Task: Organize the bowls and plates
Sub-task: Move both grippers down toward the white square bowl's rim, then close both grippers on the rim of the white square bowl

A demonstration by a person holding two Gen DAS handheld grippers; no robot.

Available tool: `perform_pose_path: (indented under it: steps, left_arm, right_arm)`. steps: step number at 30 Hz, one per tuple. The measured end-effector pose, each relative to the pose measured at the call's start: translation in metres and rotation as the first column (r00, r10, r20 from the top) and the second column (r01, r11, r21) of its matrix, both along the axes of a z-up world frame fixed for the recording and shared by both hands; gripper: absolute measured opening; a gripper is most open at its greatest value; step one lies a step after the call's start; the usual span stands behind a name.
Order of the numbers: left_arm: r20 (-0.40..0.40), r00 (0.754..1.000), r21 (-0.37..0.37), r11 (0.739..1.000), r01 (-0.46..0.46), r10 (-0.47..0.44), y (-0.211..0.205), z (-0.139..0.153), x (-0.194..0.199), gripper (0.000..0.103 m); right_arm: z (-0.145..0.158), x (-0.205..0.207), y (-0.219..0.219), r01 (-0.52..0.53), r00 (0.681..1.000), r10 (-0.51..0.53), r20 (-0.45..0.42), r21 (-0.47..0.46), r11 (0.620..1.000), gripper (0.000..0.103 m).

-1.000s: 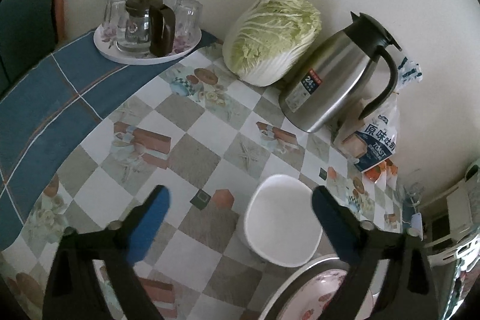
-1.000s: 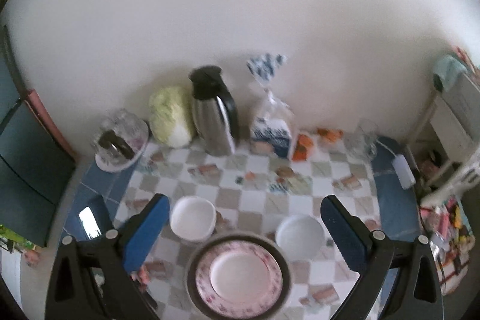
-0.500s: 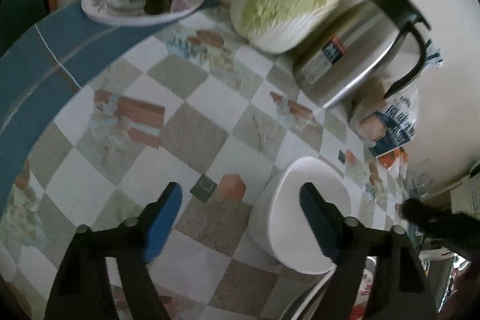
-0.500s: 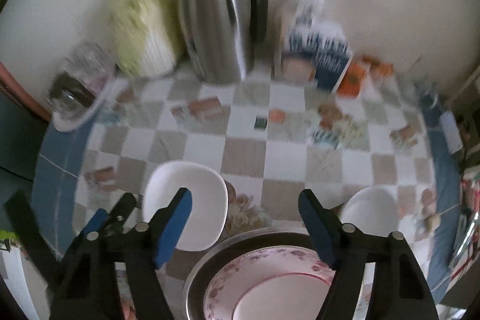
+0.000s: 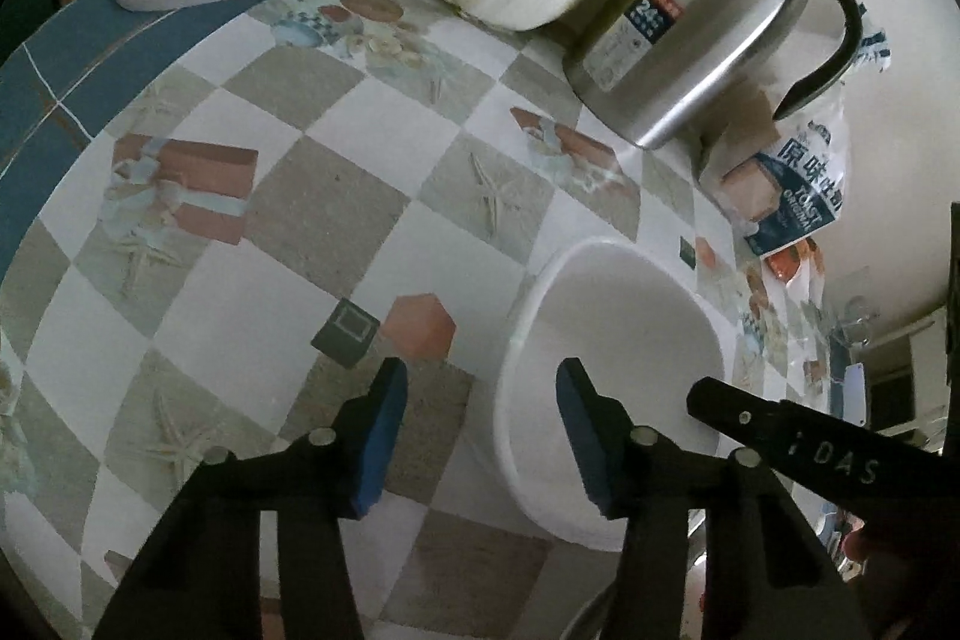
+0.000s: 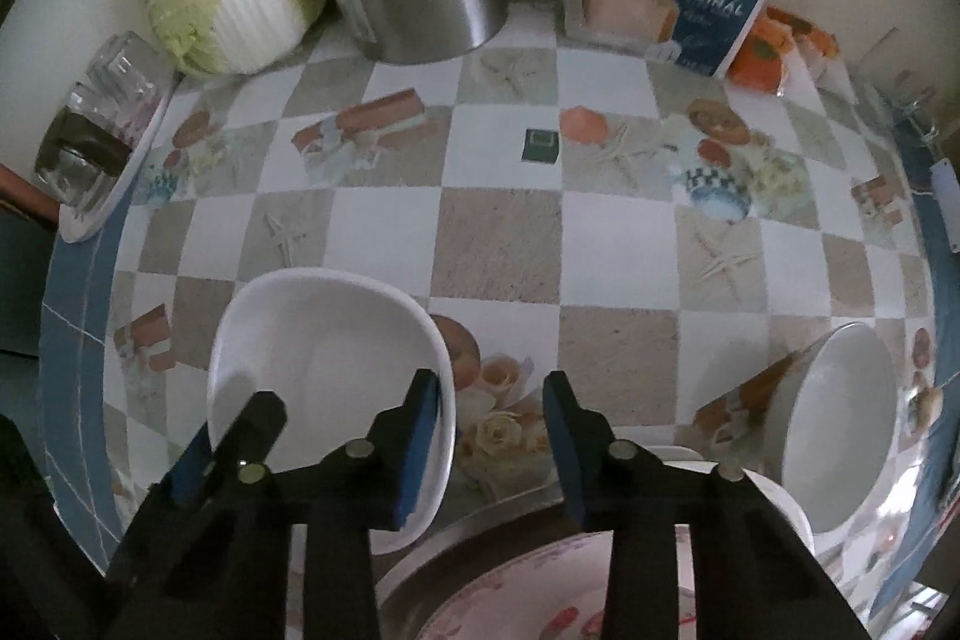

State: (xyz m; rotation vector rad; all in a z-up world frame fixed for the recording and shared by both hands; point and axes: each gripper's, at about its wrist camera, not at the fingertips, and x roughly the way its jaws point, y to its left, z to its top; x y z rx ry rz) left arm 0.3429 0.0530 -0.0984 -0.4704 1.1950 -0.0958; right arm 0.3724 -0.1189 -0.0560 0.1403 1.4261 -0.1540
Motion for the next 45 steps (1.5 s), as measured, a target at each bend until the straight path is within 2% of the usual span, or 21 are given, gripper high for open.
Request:
perform_pose_path:
  steps: [10,14,15,19,25,38,41,45]
  left_arm:
    - [-0.052,0.998,-0.060,0.998,-0.027,0.024,0.004,-0.012,0.002,0.030]
    - [-0.057,0.998,-0.072,0.997,-0.027,0.023,0.002,-0.015,0.002,0.025]
    - [-0.055,0.998,-0.072,0.997,-0.025,0.021,0.001,-0.015,0.002,0.025]
    - [-0.062,0.998,-0.072,0.997,-0.021,0.016,-0.001,-0.018,0.002,0.022]
    - [-0.074,0.996,-0.102,0.994,-0.047,0.039,0.002,-0.020,0.002,0.022]
    - [-0.053,0.998,-0.058,0.998,-0.016,0.013,-0.002,-0.016,0.000,0.019]
    - [-0.049,0.999,-0.054,0.998,-0.011,0.009,-0.001,-0.010,-0.001,0.019]
    - [-0.005,1.000,-0.038,0.999,0.000,0.000,-0.002,0.012,-0.006,0.019]
  right_arm:
    - [-0.020,0.006,0.009,-0.022,0.999,0.022,-0.026,0.010,1.000,0.023]
    - [-0.024,0.007,0.013,-0.036,0.999,0.036,-0.033,0.006,0.999,0.020]
    - [-0.026,0.008,0.014,-0.040,0.999,0.040,-0.034,0.005,0.999,0.016]
    - [-0.031,0.009,0.018,-0.050,0.998,0.050,-0.042,0.005,0.999,0.011]
    - [-0.031,0.011,0.020,-0.062,0.998,0.062,-0.034,-0.007,0.998,0.011]
    - [-0.023,0.009,0.024,-0.083,0.997,0.083,-0.004,0.014,0.996,0.010]
    - [-0.016,0.008,0.026,-0.088,0.996,0.088,0.011,0.027,0.996,0.010]
    - [0.006,0.000,0.027,-0.096,0.994,0.094,0.059,0.031,0.995,0.010]
